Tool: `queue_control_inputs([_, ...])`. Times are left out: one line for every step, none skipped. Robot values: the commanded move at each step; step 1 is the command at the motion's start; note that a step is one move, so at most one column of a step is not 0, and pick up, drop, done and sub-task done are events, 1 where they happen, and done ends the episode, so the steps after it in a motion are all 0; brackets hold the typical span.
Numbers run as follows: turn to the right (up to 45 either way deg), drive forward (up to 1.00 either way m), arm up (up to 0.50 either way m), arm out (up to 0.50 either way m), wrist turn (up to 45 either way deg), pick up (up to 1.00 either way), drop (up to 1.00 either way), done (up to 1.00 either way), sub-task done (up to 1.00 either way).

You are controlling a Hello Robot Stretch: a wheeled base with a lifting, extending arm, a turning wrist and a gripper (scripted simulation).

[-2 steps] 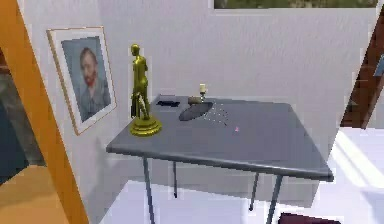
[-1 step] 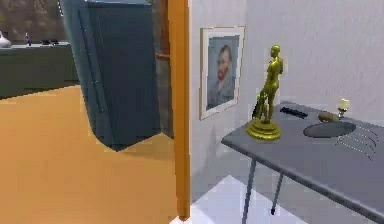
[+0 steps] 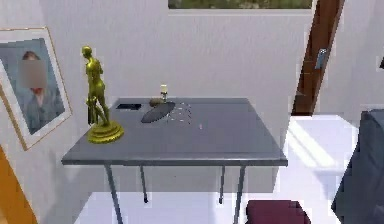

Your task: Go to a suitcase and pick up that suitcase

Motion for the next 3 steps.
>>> queue_control_inputs([6.0, 0.00, 0.00, 0.00, 0.0, 0.00, 0.00, 0.00, 0.00])
queue_control_inputs([0.0, 0.50, 0.00, 0.00, 0.0, 0.00, 0.00, 0.00, 0.00])
queue_control_inputs([-33.0, 0.00, 0.00, 0.00, 0.0, 0.00, 0.00, 0.00, 0.00])
